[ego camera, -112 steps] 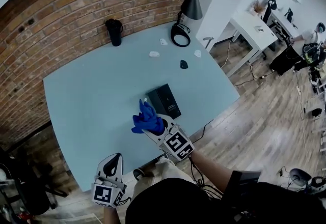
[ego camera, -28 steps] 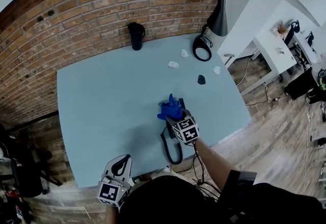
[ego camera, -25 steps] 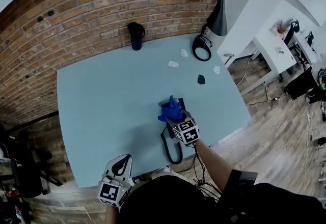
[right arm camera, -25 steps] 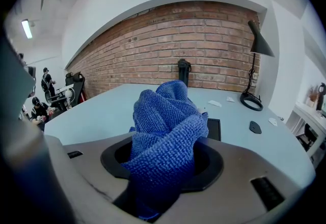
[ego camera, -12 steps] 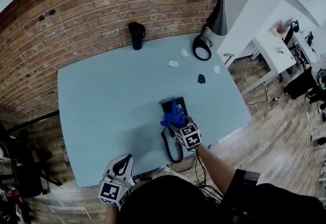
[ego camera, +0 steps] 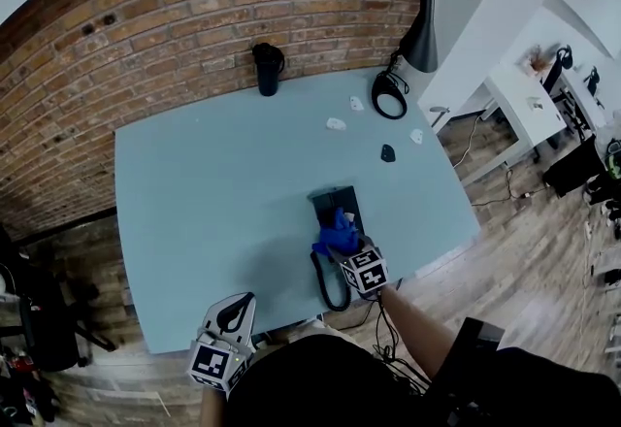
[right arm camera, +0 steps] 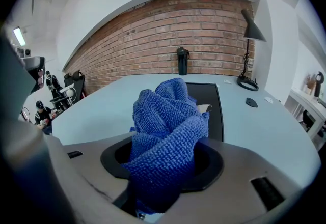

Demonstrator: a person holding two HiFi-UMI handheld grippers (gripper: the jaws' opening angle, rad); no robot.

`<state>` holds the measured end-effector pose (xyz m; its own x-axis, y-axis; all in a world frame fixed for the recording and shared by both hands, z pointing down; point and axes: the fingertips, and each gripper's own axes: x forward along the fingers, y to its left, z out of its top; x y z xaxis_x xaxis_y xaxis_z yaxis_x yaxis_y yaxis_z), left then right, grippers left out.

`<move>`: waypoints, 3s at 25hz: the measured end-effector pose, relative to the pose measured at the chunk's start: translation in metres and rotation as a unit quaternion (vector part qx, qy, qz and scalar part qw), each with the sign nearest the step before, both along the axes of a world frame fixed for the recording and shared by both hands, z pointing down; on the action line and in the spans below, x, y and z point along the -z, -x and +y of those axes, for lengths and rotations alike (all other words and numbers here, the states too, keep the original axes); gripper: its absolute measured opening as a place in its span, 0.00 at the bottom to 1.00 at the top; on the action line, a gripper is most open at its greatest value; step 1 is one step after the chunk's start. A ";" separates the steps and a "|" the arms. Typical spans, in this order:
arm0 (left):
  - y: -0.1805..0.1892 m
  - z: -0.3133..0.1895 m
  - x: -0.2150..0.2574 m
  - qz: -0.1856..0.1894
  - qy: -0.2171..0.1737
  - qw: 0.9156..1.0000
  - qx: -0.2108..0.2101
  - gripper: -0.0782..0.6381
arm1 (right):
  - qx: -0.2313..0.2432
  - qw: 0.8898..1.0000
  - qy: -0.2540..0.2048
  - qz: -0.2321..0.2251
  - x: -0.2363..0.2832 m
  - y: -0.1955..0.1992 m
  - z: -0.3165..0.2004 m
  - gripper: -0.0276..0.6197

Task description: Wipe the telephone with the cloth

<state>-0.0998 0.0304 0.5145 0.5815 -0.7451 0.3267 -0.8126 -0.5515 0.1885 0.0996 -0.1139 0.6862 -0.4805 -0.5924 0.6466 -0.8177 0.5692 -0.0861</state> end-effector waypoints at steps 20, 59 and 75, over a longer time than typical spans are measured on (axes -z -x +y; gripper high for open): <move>-0.004 0.001 0.005 -0.002 -0.005 1.000 0.003 0.11 | 0.166 0.942 0.276 0.098 -0.025 -0.022 0.074 0.38; -0.041 -0.026 0.010 0.006 0.003 1.000 0.015 0.11 | 0.043 0.998 -0.031 -0.021 0.058 0.011 -0.125 0.39; -0.093 -0.096 0.022 0.049 -0.069 0.988 -0.127 0.11 | 0.021 0.999 -0.010 0.024 0.050 0.000 -0.112 0.39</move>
